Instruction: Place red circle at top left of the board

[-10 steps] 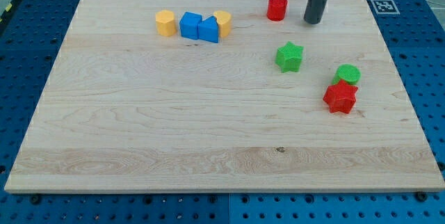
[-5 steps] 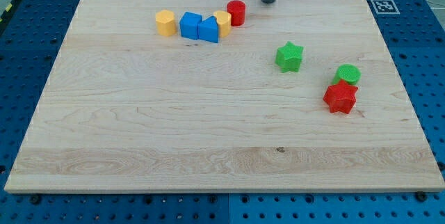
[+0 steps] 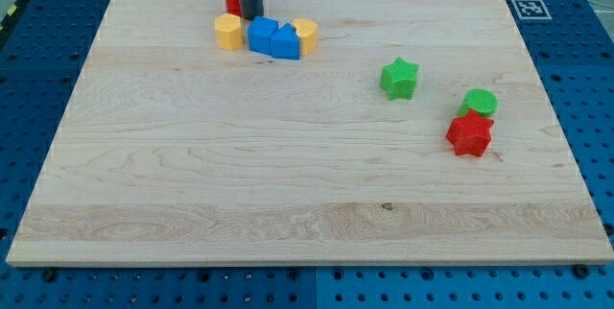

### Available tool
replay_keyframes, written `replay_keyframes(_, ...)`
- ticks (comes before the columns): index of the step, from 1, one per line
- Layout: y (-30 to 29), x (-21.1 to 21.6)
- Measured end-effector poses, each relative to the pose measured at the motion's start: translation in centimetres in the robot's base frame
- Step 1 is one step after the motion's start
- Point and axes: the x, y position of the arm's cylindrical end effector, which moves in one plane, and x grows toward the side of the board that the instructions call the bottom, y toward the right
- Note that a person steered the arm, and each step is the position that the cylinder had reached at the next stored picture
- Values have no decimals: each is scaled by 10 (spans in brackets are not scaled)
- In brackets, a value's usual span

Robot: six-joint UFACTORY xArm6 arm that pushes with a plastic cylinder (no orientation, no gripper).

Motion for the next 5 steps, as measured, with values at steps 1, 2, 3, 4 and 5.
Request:
replay_keyframes(1, 43, -6)
replay_keyframes(2, 58, -6)
replay_keyframes(3, 27, -6)
replay_keyframes(4, -10, -6)
replay_keyframes(5, -38, -6)
